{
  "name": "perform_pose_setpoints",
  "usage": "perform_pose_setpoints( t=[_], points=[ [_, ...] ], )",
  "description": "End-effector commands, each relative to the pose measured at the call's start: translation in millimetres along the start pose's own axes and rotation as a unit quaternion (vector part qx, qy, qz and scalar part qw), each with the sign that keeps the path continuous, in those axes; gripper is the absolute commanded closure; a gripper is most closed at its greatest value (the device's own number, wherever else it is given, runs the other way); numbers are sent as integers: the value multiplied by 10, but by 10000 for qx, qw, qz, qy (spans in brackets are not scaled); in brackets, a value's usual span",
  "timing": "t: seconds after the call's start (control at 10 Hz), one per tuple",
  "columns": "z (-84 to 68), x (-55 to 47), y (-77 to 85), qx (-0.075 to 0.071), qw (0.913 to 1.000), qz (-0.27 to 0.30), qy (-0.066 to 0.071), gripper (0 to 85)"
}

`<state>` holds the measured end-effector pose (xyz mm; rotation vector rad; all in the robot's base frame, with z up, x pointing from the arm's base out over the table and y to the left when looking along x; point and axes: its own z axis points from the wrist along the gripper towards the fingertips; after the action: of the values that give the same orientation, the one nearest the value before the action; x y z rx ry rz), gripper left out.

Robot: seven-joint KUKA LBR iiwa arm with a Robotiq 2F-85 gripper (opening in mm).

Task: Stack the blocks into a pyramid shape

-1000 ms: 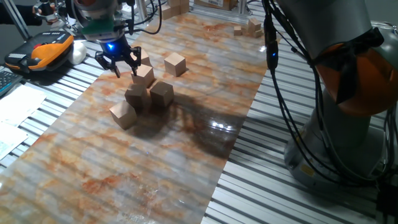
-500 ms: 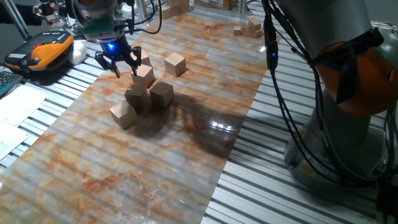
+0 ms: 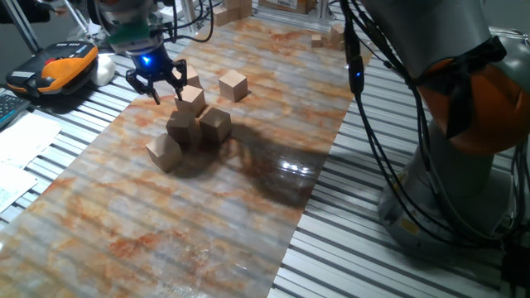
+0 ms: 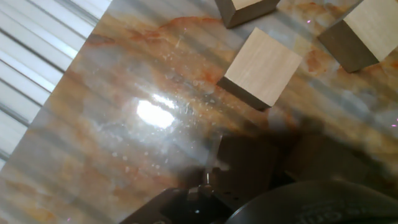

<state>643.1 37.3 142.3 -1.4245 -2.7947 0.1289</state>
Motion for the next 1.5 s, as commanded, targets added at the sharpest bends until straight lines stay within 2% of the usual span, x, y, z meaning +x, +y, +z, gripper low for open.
perform_pose_setpoints(
  t=[0.0,0.1,0.3,0.4,0.5,0.6,0.8,1.4],
  points=[
    [0,1,2,-4,10000,-30,83,340],
    [0,1,2,-35,9998,-67,181,340],
    [0,1,2,-81,9995,-157,269,340],
    [0,1,2,-179,9991,-182,342,340],
    [0,1,2,-202,9990,-181,351,340],
    [0,1,2,-172,9992,-187,303,510],
    [0,1,2,-135,9994,-214,226,510],
    [0,3,3,-197,9992,-252,239,510]
  ],
)
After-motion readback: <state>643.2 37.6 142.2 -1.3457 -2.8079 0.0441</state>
